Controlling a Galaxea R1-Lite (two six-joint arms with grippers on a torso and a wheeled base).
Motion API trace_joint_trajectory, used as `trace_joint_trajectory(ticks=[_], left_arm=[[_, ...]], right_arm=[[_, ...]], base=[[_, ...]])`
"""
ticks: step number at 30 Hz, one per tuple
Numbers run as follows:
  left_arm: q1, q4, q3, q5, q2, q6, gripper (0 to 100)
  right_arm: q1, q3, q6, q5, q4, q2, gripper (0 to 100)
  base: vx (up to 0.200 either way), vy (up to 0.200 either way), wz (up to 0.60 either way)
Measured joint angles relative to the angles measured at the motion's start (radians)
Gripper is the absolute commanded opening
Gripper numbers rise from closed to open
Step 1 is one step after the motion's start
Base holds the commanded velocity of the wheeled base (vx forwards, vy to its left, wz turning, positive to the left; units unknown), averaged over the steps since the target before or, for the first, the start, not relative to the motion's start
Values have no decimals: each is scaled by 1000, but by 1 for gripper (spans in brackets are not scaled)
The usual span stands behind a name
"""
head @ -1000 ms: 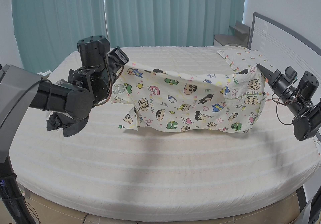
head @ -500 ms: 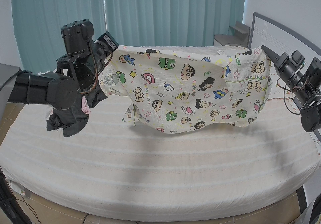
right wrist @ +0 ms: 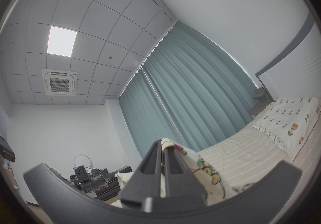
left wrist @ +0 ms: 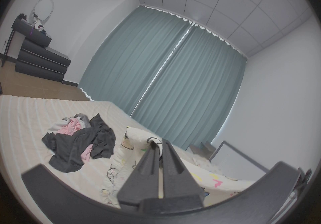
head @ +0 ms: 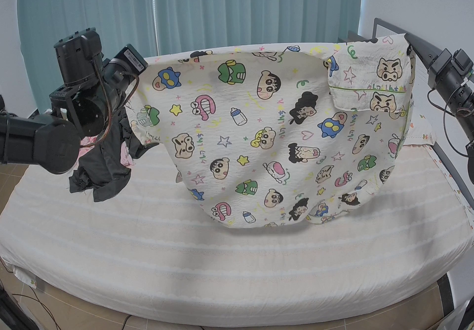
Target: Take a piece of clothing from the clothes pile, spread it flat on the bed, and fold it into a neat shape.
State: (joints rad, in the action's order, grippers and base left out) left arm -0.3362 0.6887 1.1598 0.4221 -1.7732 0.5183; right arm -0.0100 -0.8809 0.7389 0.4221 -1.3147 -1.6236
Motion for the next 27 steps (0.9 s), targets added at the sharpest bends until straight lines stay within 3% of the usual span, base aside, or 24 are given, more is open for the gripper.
trace_joint_trajectory(ticks=[4,9,19,27], left_arm=[[0,-106,-69,-67,41,-3,0],[8,-222,-84,-97,71,-2,0],[47,-200,-13,-103,99,1,0],[27,-203,-61,-106,101,6,0]], right_arm=[[2,-11,0,-1,18,17,0],[3,-36,0,-3,57,28,0],[6,-61,-1,1,88,26,0],[-2,89,-3,67,113,10,0]], base=[[0,0,0],[0,0,0],[0,0,0],[0,0,0]])
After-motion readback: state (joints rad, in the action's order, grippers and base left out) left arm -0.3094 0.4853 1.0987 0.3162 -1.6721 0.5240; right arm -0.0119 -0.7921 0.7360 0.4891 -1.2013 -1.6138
